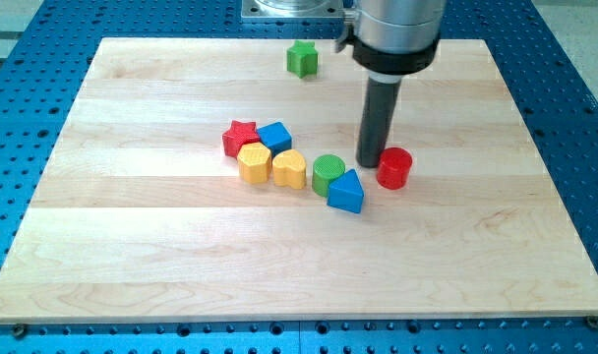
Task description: Move the red circle slightly to the down
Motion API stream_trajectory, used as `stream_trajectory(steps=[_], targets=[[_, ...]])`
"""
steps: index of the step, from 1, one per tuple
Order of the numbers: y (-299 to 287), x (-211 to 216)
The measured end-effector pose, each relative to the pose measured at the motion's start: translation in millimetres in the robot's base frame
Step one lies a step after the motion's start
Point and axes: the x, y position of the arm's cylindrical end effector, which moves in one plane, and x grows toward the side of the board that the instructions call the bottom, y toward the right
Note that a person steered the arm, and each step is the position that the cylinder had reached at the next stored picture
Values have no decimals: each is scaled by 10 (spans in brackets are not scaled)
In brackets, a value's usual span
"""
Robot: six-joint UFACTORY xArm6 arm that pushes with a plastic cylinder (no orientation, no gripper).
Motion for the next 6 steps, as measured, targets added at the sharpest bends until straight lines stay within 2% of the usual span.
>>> stream_trajectory(steps=[1,2,3,4,5,6], targets=[[680,369],[1082,556],[917,209],[677,301],[1258,871],[1121,606]])
